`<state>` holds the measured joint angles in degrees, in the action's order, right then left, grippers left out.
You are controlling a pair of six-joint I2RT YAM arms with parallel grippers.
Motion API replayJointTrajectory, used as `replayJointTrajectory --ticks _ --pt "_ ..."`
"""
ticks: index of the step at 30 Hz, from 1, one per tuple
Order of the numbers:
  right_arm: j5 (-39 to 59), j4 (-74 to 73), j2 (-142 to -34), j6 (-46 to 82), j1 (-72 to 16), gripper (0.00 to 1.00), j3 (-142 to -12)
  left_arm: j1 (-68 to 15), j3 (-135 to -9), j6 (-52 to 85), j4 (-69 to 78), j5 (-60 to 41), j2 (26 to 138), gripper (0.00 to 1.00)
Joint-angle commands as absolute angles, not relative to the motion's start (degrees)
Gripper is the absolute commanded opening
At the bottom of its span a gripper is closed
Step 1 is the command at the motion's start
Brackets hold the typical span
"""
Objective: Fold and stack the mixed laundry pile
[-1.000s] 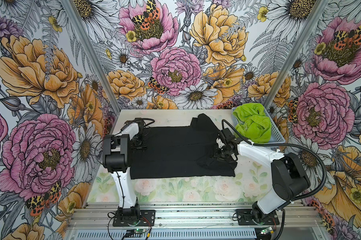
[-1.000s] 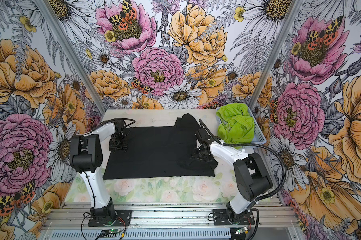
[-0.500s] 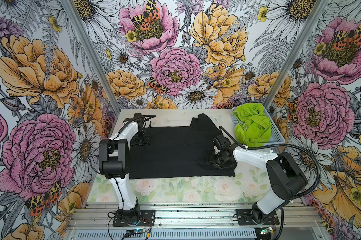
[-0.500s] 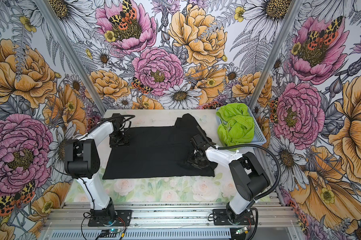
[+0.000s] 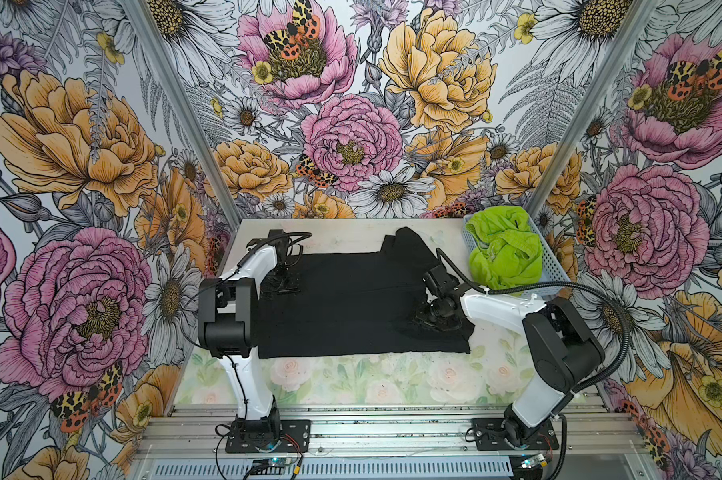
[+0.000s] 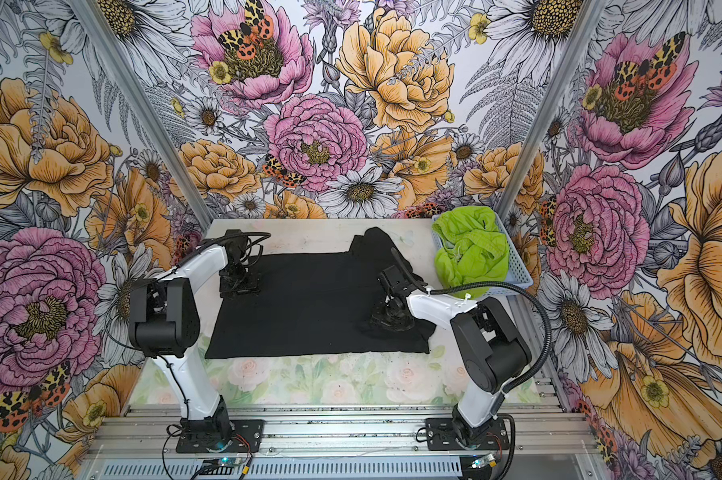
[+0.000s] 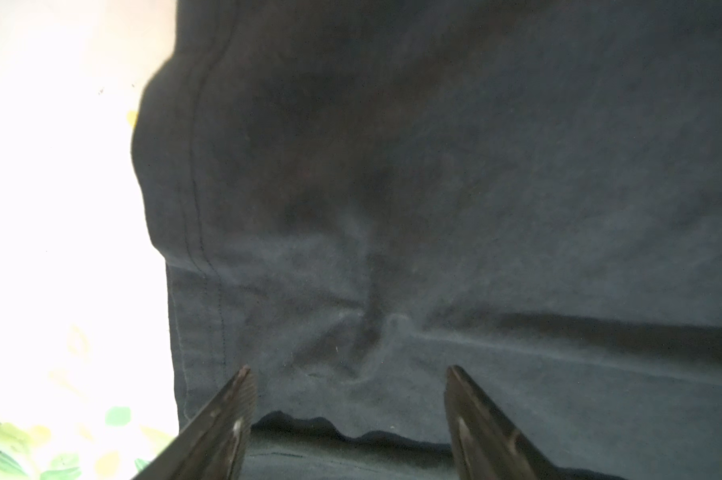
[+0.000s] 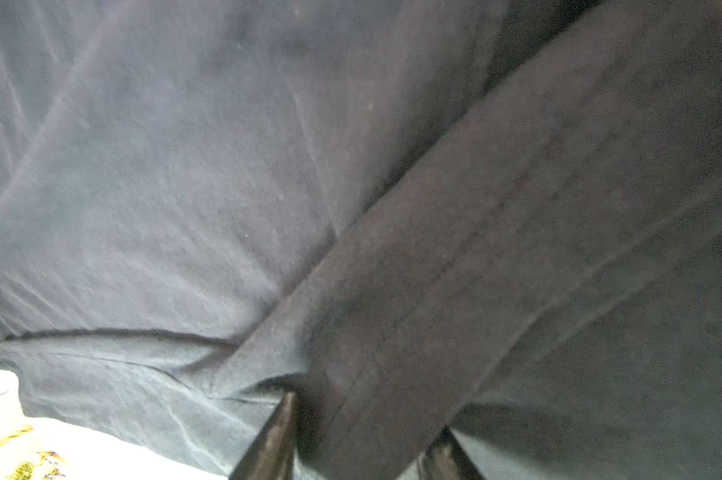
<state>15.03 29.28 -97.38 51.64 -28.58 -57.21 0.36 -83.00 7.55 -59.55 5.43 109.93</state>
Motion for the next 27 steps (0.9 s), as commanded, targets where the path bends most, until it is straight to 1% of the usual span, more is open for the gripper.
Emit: replayJointTrajectory --ticks 1,5,13,17,19,22,24,27 --pt "14.35 27.60 -97.34 52.06 -28.86 0.40 -60.48 1.09 -82.44 8.40 -58.09 4.18 107.70 0.74" --pt "14.94 28.30 -98.79 51.47 -28.91 0.38 -63.56 1.18 -82.44 8.31 -58.10 3.81 107.84 0.74" --pt "16.17 29.24 -106.69 47.80 -28.93 0.30 -72.09 0.87 -81.42 8.34 -57.94 3.16 107.57 0.74" --pt "15.78 31.92 -110.19 44.74 -29.32 0.29 -77.26 0.79 -80.61 8.39 -57.92 2.87 107.01 0.74" --pt "15.15 34.43 -111.80 42.56 -29.73 0.33 -80.00 0.55 -80.17 8.56 -57.92 2.74 106.71 0.74" --pt "13.43 37.00 -112.89 39.62 -29.93 0.44 -82.41 -0.62 -79.57 9.04 -57.92 2.05 106.40 0.74" --pt "11.93 38.36 -112.57 38.30 -29.92 0.49 -83.50 -1.99 -79.41 9.52 -57.92 1.75 106.26 0.74" --pt "9.56 39.34 -110.21 37.54 -29.23 0.51 -83.23 -4.65 -79.44 10.38 -57.83 1.03 105.95 0.74"
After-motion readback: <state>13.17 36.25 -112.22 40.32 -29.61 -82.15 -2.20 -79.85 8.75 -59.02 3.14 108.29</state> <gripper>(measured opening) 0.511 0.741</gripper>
